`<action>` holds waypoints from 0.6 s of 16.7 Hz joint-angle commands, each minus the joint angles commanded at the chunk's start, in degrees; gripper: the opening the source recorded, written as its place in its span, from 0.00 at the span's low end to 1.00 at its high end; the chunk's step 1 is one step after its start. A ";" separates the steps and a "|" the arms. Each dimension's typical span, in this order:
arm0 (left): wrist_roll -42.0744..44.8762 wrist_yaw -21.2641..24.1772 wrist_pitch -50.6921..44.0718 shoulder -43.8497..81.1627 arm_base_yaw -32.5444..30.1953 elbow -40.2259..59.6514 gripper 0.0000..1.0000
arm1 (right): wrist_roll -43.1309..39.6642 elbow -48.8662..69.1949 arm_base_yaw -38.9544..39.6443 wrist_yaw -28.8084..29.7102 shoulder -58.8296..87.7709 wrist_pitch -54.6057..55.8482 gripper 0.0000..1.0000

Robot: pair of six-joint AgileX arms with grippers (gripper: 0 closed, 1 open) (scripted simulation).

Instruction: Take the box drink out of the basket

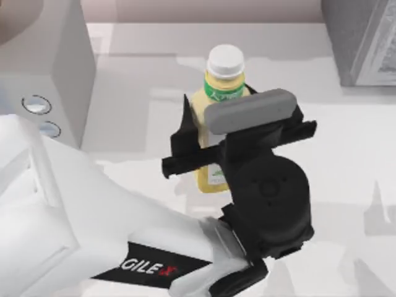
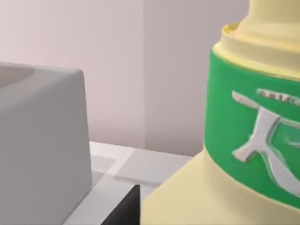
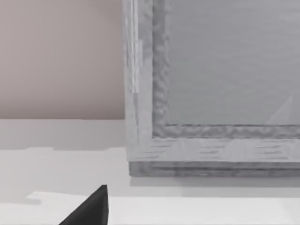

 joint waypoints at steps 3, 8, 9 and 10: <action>0.10 -0.73 0.45 1.03 -0.58 0.41 0.00 | 0.00 0.00 0.00 0.00 0.00 0.00 1.00; -0.78 0.10 0.33 1.84 0.39 0.17 0.00 | 0.00 0.00 0.00 0.00 0.00 0.00 1.00; -1.88 0.97 0.36 2.88 1.26 0.15 0.00 | 0.00 0.00 0.00 0.00 0.00 0.00 1.00; -3.19 2.03 0.40 4.15 2.30 0.12 0.00 | 0.00 0.00 0.00 0.00 0.00 0.00 1.00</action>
